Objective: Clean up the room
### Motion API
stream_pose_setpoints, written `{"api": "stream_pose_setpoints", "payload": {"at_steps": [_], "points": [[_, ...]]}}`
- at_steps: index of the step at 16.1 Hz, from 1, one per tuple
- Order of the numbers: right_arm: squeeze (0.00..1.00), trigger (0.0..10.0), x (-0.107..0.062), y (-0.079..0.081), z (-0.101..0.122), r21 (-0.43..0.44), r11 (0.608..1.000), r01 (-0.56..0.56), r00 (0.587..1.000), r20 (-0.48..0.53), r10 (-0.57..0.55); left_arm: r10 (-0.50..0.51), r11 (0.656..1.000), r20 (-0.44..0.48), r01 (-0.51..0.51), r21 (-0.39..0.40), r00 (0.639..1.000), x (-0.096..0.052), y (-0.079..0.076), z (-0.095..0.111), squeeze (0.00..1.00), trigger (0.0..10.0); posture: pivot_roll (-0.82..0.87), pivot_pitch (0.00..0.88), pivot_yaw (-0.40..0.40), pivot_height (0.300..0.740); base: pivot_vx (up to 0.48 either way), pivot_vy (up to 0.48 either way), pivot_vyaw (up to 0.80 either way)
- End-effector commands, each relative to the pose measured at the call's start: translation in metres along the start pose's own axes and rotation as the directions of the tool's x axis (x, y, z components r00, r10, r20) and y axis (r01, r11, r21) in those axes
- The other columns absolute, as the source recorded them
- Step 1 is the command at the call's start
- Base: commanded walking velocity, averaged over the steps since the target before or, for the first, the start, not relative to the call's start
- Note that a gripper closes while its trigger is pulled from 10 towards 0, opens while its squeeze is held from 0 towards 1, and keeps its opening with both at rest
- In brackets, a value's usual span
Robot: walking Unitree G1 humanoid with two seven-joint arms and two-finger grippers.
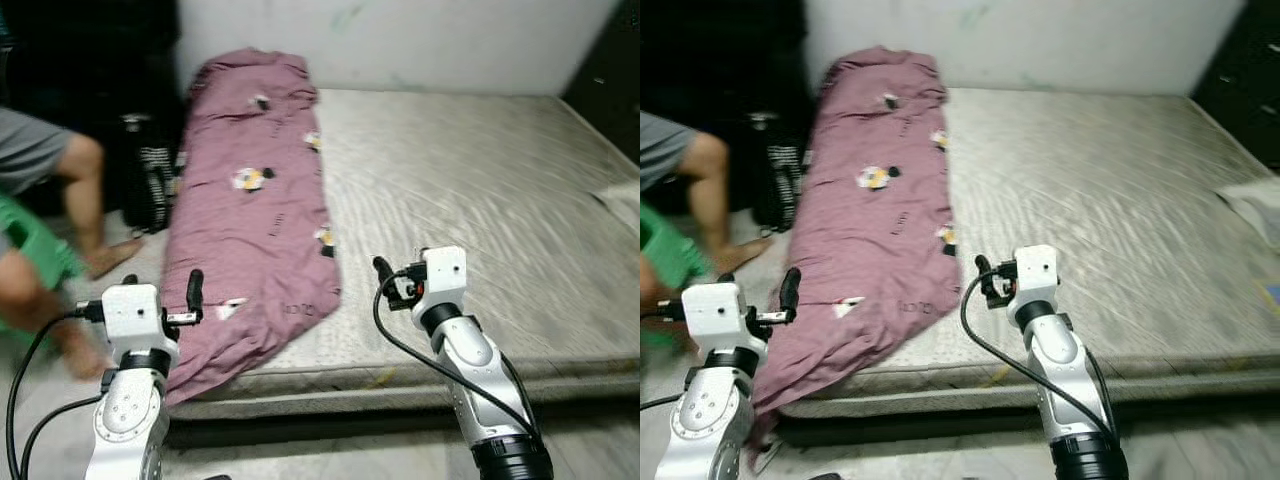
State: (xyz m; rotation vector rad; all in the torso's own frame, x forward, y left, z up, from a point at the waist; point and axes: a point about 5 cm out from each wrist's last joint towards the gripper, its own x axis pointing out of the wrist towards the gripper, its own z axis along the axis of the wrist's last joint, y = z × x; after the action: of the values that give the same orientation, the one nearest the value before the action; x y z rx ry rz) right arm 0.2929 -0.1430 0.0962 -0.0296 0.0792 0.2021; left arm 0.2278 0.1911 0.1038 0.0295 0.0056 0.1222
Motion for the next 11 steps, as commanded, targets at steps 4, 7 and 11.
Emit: {"api": "stream_pose_setpoints", "payload": {"at_steps": [4, 7, 11], "points": [[0.0, 10.0, 0.0003, -0.0045, 0.0055, -0.006, 1.0, 0.022, 1.0, 0.0, -0.022, -0.015, 1.0, 0.009, 0.015, -0.017, 1.0, 0.0051, -0.0017, 0.0058, 0.0, 10.0, -0.03, 0.022, -0.047, 0.74, 0.0, 0.0, -0.8], [0.0, 10.0, 0.0016, -0.0039, 0.0064, -0.005, 1.0, 0.022, 1.0, -0.003, -0.022, -0.011, 1.0, 0.022, 0.011, -0.005, 1.0, 0.0076, -0.0004, 0.0093, 0.0, 10.0, -0.03, 0.029, -0.048, 0.74, 0.0, 0.0, -0.8], [0.0, 10.0, 0.0025, -0.0031, 0.0088, -0.004, 1.0, 0.014, 1.0, 0.003, -0.014, -0.011, 1.0, 0.024, 0.011, 0.002, 1.0, 0.0083, -0.0002, 0.0108, 0.0, 10.0, -0.03, 0.036, -0.042, 0.74, 0.0, 0.0, -0.33]]}}
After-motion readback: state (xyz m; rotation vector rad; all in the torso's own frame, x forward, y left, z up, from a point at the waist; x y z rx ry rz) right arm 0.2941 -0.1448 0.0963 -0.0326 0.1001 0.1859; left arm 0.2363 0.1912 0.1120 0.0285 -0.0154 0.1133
